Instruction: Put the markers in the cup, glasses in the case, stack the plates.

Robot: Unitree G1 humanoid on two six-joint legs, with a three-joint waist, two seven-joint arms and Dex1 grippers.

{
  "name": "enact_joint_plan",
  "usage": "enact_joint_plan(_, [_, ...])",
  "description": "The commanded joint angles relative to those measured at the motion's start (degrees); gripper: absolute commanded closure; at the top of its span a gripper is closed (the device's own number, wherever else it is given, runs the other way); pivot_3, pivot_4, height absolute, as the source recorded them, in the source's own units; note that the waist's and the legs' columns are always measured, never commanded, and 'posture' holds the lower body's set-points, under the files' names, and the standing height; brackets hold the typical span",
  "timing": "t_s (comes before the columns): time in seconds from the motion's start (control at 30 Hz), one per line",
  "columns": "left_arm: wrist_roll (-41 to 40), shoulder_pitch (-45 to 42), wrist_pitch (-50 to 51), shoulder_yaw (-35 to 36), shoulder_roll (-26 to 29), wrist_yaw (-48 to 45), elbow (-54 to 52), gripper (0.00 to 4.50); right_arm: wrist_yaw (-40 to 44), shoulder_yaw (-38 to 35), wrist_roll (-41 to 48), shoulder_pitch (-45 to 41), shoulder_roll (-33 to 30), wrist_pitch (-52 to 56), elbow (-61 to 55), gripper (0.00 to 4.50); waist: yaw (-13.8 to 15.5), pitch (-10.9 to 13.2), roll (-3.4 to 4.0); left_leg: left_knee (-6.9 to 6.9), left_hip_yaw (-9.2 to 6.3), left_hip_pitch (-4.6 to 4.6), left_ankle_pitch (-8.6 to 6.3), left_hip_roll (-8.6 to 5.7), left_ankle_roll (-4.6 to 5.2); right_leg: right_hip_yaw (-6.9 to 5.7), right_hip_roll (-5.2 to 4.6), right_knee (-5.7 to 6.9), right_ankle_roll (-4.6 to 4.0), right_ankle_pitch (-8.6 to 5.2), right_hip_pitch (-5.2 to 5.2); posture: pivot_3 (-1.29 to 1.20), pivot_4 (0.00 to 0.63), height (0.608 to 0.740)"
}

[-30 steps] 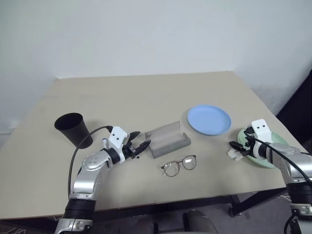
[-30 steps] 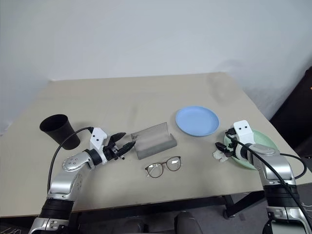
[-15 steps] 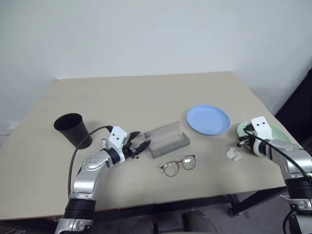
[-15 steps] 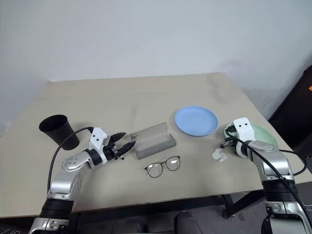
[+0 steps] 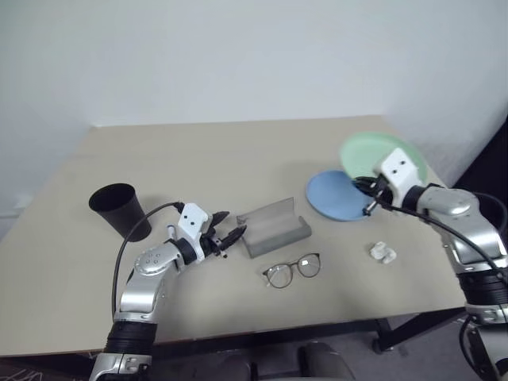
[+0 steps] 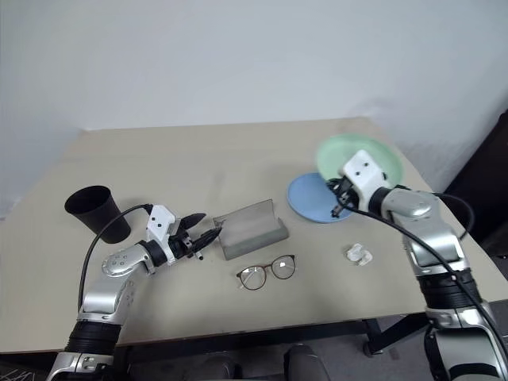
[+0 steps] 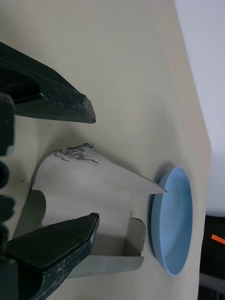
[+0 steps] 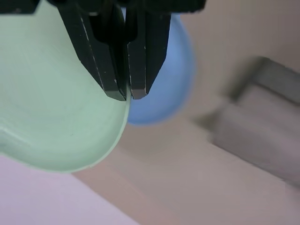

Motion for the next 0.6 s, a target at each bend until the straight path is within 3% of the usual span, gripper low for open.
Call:
enact_joint_plan(0.03, [-0.85, -2.06, -0.74, 0.03, -0.27, -0.32, -0.55, 1.26, 0.33, 1.08, -2.6, -4.97, 2.33, -6.19, 8.16, 4.48, 0.04, 0.0, 0.0, 0.02, 0.01, 0.0, 0.0, -0.01, 0.0, 0.01, -0.01, 0.0, 0.0, 0.0, 0.0, 0.0, 0.0, 0.74])
enact_joint_plan(0.33, [-1.02, -2.14, -0.61, 0.09, -0.31, -0.44, -0.99, 1.26, 1.21, 2.21, -6.2, -12.33, 6.49, -15.16, 28.67, 4.48, -0.01, -0.01, 0.02, -0.12, -0.07, 0.0, 0.0, -0.02, -0.01, -0.02, -0.02, 0.02, -0.03, 0.03, -0.06, 0.0, 0.0, 0.74])
enact_joint_plan(0.6, [-1.08, -2.06, -0.48, 0.29, -0.09, -0.42, -1.29, 1.26, 4.31, 2.69, -7.19, -13.36, 8.74, -17.23, 33.11, 4.48, -0.09, -0.01, 0.06, -0.11, -0.07, 0.01, 0.0, -0.02, -0.01, 0.0, -0.03, 0.05, -0.03, 0.04, -0.05, 0.0, 0.0, 0.74])
